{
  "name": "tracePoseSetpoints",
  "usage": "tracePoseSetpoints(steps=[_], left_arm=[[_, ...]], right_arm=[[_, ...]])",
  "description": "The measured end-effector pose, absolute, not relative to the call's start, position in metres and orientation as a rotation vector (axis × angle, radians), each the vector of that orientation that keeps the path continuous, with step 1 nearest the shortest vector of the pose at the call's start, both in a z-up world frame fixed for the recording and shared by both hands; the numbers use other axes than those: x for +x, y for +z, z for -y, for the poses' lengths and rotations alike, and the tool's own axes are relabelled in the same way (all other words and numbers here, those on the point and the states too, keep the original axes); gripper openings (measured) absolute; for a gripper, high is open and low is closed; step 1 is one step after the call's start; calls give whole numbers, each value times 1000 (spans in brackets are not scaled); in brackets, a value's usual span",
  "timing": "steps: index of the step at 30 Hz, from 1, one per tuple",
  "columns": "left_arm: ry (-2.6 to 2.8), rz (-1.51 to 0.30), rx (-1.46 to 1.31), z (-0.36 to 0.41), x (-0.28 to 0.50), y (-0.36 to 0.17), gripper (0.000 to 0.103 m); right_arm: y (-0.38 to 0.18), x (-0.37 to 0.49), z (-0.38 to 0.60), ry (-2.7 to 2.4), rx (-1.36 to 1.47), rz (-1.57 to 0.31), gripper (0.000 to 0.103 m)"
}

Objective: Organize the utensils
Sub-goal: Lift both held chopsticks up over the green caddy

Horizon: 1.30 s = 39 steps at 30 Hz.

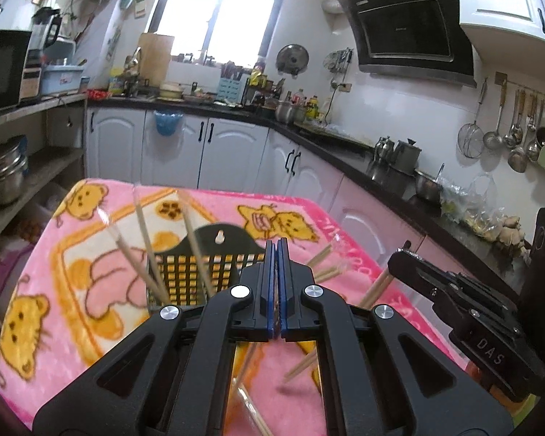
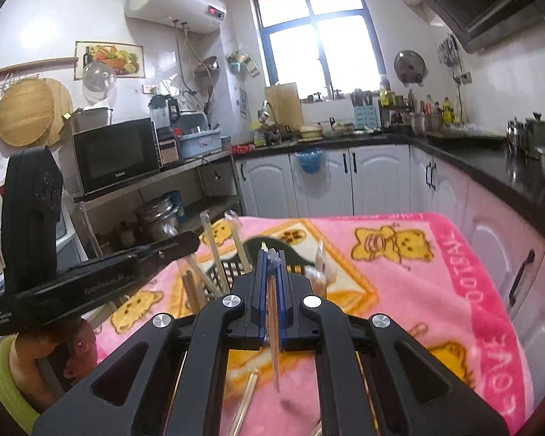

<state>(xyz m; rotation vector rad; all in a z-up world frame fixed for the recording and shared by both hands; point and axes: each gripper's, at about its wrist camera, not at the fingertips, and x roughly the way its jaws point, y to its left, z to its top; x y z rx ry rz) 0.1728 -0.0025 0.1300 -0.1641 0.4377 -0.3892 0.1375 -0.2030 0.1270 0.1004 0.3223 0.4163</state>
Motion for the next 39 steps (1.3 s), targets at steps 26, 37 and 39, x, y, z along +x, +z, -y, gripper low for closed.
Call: tracePoseSetpoints(steps=[26, 37, 39], left_arm=[[-375, -259, -82, 14, 190, 218, 0], [-302, -191, -14, 23, 215, 242, 0], [-294, -199, -10, 24, 223, 241, 0]], right_arm=[[201, 161, 198, 423, 39, -150, 5], [216, 196, 204, 397, 34, -131, 5], [217, 203, 204, 384, 33, -133, 5]])
